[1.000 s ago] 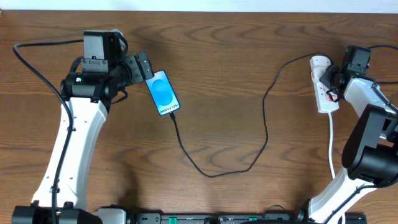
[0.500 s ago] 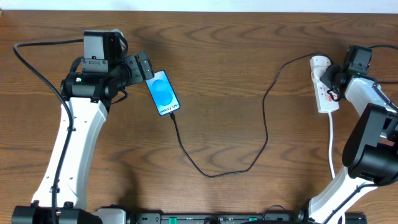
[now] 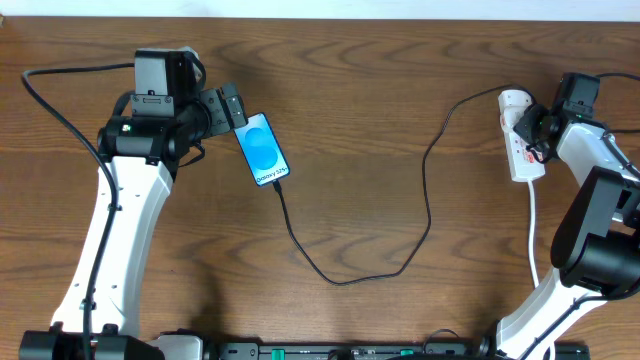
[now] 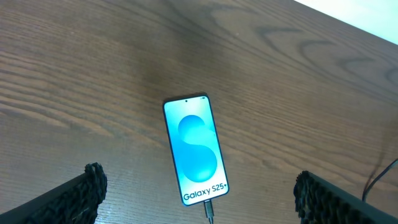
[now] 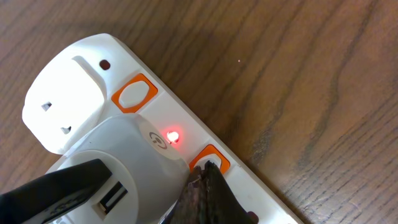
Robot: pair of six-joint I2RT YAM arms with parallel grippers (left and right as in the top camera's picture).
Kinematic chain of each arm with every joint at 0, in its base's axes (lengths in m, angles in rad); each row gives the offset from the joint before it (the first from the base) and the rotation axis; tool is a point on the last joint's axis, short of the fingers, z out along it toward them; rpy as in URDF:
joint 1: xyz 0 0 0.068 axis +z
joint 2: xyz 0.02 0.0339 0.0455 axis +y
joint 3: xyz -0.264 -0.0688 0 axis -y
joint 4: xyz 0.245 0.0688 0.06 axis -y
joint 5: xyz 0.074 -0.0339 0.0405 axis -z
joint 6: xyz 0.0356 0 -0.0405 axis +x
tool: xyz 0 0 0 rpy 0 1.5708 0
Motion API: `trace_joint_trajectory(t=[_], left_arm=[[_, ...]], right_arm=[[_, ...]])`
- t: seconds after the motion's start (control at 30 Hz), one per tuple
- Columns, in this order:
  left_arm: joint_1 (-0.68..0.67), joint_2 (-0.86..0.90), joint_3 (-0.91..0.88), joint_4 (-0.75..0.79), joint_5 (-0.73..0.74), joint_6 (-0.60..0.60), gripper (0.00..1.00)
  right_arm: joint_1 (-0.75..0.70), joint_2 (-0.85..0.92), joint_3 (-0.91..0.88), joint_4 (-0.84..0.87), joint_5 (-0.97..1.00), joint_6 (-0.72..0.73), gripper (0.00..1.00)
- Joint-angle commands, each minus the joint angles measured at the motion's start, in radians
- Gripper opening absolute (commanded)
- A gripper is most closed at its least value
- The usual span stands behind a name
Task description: Plug charger to phone and switch on socket
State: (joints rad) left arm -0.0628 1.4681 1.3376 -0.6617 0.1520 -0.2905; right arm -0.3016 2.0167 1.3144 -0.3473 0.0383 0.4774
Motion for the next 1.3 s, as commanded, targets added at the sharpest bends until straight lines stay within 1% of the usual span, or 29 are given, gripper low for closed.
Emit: trace_joint_trajectory(t=[0.0, 0.13, 0.27, 0.37, 0.53, 0.63, 0.7, 0.73, 0.83, 0.87, 0.93, 1.0, 1.1, 1.13, 1.17, 1.2, 1.23, 1.27], left_arm=[[0.0, -0.002, 0.007, -0.001, 0.004, 0.01, 0.98], [0.0, -0.002, 0.007, -0.004, 0.004, 0.01, 0.98], [0.0, -0.002, 0.007, -0.014, 0.004, 0.012, 0.98], [0.0, -0.002, 0.007, -0.016, 0.004, 0.025, 0.98], [-0.001, -0.013, 0.007, -0.032, 0.005, 0.025, 0.98], [-0.001, -0.033, 0.007, -0.053, 0.005, 0.025, 0.98], [-0.001, -0.055, 0.007, -0.069, 0.005, 0.025, 0.98], [0.0, -0.084, 0.007, -0.084, 0.004, 0.025, 0.98], [0.0, -0.128, 0.007, -0.102, 0.004, 0.025, 0.99], [0.0, -0.145, 0.007, -0.109, 0.004, 0.025, 0.98], [0.0, -0.173, 0.007, -0.122, 0.004, 0.025, 0.98], [0.0, -0.2, 0.007, -0.138, 0.005, 0.024, 0.98], [0.0, -0.241, 0.007, -0.174, 0.005, 0.024, 0.98], [0.0, -0.256, 0.007, -0.19, 0.005, 0.024, 0.98], [0.0, -0.27, 0.007, -0.203, 0.005, 0.024, 0.98], [0.0, -0.283, 0.007, -0.216, 0.004, 0.024, 0.98], [0.0, -0.296, 0.007, -0.227, 0.004, 0.024, 0.98], [0.0, -0.307, 0.007, -0.236, 0.005, 0.024, 0.98]], right_arm=[[0.053, 0.032, -0.011, -0.032, -0.127, -0.018, 0.01], [0.07, 0.03, -0.009, -0.055, -0.09, -0.03, 0.01], [0.069, 0.002, 0.014, -0.152, 0.011, -0.03, 0.01], [0.07, -0.052, 0.035, -0.228, 0.067, -0.03, 0.01], [0.084, -0.225, 0.042, -0.31, 0.121, -0.03, 0.01], [0.121, -0.363, 0.042, -0.346, 0.146, -0.035, 0.01], [0.158, -0.451, 0.042, -0.362, 0.146, -0.068, 0.01], [0.208, -0.533, 0.042, -0.383, 0.137, -0.104, 0.01], [0.308, -0.642, 0.042, -0.42, 0.11, -0.198, 0.01], [0.351, -0.675, 0.042, -0.43, 0.087, -0.243, 0.01], [0.441, -0.731, 0.042, -0.449, 0.046, -0.313, 0.01], [0.535, -0.78, 0.042, -0.472, 0.016, -0.352, 0.01], [0.682, -0.854, 0.042, -0.5, 0.007, -0.356, 0.03], [0.728, -0.877, 0.042, -0.505, 0.012, -0.356, 0.08], [0.768, -0.897, 0.042, -0.505, 0.019, -0.356, 0.23], [0.797, -0.914, 0.042, -0.506, 0.031, -0.355, 0.43], [0.823, -0.928, 0.042, -0.506, 0.042, -0.355, 0.77], [0.843, -0.941, 0.042, -0.507, 0.045, -0.355, 0.99]])
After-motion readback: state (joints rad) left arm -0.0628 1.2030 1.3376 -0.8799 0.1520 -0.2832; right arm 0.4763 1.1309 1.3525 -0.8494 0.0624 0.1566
